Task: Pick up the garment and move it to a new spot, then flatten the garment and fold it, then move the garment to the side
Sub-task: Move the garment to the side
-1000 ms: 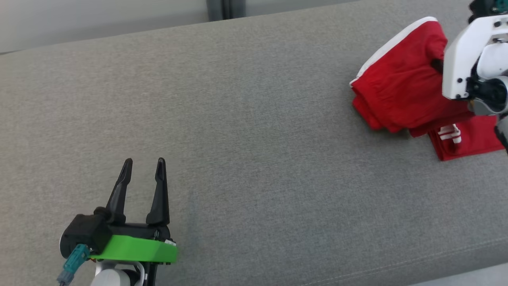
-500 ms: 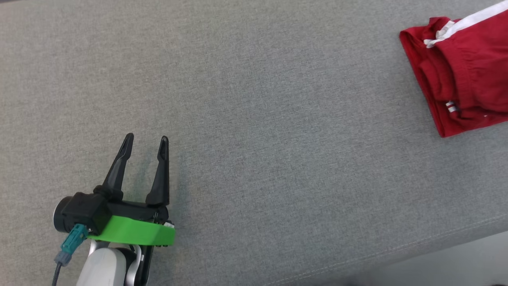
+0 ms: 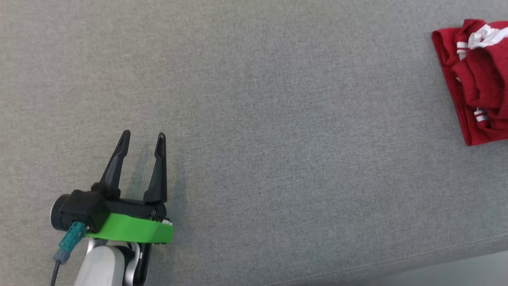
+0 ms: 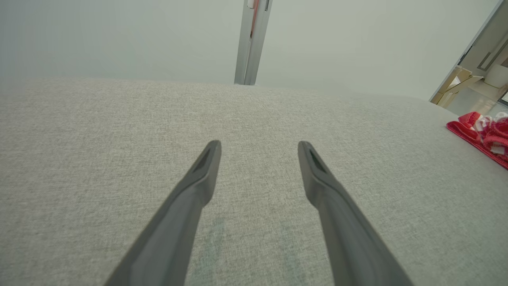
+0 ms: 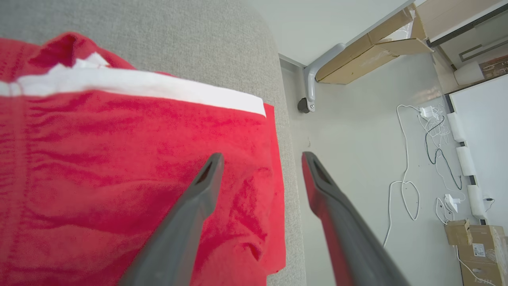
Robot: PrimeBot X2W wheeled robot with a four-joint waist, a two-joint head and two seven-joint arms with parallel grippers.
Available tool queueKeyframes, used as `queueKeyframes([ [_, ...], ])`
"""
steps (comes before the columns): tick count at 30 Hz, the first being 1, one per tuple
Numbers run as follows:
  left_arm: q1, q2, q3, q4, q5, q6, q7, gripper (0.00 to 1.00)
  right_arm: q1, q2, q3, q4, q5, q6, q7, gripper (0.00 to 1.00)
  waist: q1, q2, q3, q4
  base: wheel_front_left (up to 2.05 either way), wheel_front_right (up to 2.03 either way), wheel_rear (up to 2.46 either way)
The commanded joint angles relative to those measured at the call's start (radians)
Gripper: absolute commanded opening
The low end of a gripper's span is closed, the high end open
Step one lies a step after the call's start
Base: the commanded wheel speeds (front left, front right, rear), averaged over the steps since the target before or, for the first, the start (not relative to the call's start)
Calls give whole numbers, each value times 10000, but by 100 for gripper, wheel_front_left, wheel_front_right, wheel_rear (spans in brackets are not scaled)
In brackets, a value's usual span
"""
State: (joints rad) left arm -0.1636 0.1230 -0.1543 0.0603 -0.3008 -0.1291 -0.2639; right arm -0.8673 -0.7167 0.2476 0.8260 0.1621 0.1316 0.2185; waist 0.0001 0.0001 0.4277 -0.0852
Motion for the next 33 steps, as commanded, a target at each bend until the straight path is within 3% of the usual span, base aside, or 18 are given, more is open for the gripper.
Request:
queueKeyframes([
  [1, 184, -54, 78, 6, -35, -15, 5, 100, 164, 212, -338, 74, 146, -21, -374, 100, -1, -1, -663, 4, 0, 0, 0],
  [6, 699, -254, 272, 60, -165, -15, 5, 100, 1156, 1038, -1186, -278, 761, -21, -1705, 100, -1, -1, -1796, 87, 0, 0, 0],
  [14, 1584, -453, 774, 46, -322, -11, 5, 100, 3764, 1846, -1038, -2608, 1536, -21, -2789, 100, -1, -1, -3027, 357, 0, 0, 0],
  [27, 2475, -566, 1305, 349, -285, 90, 5, 100, 7530, 3812, -2054, -6686, 669, -21, -3465, 100, -1, -1, -4194, 734, 0, 0, 0],
  [33, 2675, -587, 1544, 518, -326, 120, 5, 100, 8332, 4561, -2289, -7494, 335, -21, -3391, 100, -1, -1, -4309, 576, 0, 0, 0],
])
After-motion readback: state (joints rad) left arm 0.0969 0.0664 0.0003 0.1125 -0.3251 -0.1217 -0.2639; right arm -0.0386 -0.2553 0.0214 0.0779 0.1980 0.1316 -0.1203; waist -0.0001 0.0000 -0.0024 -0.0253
